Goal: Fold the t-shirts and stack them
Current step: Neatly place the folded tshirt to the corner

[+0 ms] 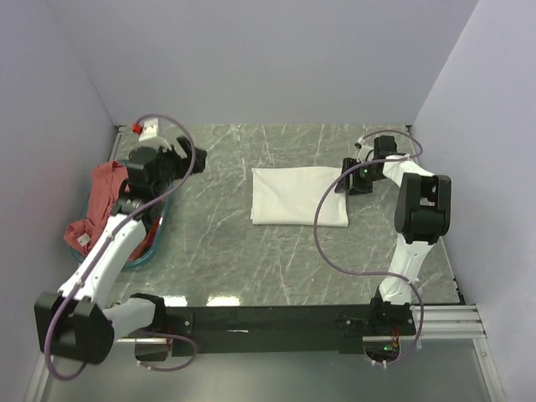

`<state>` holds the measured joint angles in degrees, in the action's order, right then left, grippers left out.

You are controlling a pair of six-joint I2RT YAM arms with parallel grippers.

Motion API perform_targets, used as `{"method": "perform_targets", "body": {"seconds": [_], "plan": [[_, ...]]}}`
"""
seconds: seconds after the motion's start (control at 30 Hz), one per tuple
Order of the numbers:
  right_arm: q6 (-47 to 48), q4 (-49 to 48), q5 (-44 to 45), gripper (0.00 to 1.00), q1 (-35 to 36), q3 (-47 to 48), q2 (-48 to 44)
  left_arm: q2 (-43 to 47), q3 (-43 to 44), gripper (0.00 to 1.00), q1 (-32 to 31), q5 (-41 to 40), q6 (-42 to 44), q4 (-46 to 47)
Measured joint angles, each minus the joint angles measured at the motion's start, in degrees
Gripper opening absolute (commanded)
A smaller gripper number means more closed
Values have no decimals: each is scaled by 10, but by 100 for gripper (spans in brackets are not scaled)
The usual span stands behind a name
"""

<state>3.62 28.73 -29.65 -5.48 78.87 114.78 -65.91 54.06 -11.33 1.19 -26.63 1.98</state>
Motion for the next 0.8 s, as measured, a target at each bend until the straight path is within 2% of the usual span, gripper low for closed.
{"method": "perform_targets", "body": {"seconds": [0.17,0.23,0.3,0.33,0.4,0.57,0.8], "plan": [[-14,20,-12,64,9,50,38,84,-84,91,0,42,0,-64],[-17,28,-11,57,8,71,53,115,-106,91,0,56,-1,-95],[-20,36,-9,46,8,84,63,152,-122,91,0,66,0,-120],[-21,40,-9,35,8,90,68,169,-127,91,0,70,0,-130],[-21,49,-12,20,7,98,76,205,-133,91,0,76,0,-147],[-17,85,-29,2,0,126,84,266,-137,91,0,80,-1,-172],[6,135,-9,0,-45,253,113,288,-160,91,0,77,0,-196]]}}
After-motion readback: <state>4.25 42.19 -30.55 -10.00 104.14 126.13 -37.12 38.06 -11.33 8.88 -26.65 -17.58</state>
